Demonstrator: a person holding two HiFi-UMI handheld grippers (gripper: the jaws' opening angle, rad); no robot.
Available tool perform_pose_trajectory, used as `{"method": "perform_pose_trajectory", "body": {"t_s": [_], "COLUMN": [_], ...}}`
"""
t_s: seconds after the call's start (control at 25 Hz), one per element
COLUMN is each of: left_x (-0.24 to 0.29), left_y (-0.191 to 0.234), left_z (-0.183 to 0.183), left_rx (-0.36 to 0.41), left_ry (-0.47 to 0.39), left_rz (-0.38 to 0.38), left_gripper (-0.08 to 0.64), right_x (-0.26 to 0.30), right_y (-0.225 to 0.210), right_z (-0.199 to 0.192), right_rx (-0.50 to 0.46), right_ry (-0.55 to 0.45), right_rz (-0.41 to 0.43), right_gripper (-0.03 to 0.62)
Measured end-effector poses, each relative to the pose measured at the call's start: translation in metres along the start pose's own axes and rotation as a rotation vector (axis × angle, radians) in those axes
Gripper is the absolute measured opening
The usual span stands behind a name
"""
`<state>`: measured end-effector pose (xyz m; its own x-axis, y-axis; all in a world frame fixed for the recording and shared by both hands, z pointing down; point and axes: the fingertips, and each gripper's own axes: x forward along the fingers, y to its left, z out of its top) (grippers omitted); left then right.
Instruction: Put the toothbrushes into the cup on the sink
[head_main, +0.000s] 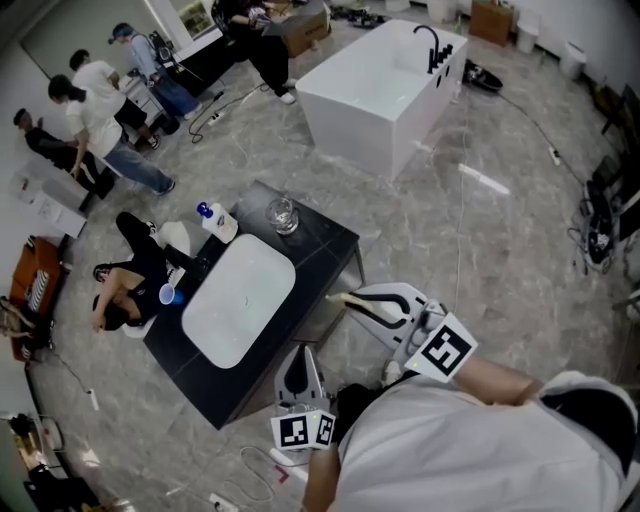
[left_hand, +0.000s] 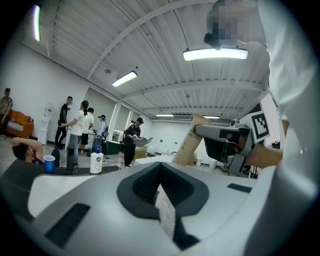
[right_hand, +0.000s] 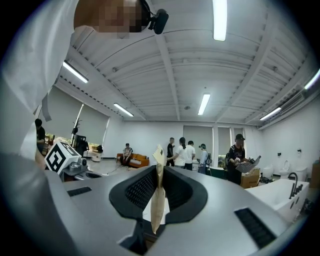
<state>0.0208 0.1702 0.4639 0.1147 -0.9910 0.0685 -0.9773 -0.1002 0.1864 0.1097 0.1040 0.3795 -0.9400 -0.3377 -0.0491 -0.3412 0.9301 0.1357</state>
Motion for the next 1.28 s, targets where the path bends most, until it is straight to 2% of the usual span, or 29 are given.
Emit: {"method": "perform_pose_trajectory", "body": {"t_s": [0.16, 0.44, 0.64, 0.88, 1.12, 1.28], "left_x": [-0.005, -0.007, 0.012, 0.042, 0.046, 0.056], "left_y": [0.003, 0.015, 0.029, 0.035, 0.053, 0.063], "left_z": [0.002, -0.005, -0.011, 0.01, 0.0, 0.007], "left_rx": [-0.001, -0.019, -0.043, -0.04, -0.065, -0.057], "left_ry": [-0.001, 0.014, 0.023, -0.008, 0.027, 0.023], "left_rz": [0.023, 0.039, 0.009, -0.044, -0.033, -0.041], "left_gripper": [0.003, 0.003, 0.003, 0.003, 0.003, 0.003], "right_x": [0.006, 0.016, 0.028, 0.038, 0.057, 0.069], "right_y": [0.004, 0.006, -0.005, -0.022, -0.028, -0.035], "right_z": [0.007, -0.003, -0.009, -0.006, -0.011, -0.012], "right_rx": [0.016, 0.034, 0.031, 0.014, 0.024, 0.028], "right_ry": [-0.033, -0.014, 0.011, 0.026, 0.034, 0.035], "right_rz": [0.021, 0.029, 0.001, -0.035, -0.036, -0.042], "right_gripper": [0.061, 0.061, 0.061, 0.061, 0.061, 0.061]}}
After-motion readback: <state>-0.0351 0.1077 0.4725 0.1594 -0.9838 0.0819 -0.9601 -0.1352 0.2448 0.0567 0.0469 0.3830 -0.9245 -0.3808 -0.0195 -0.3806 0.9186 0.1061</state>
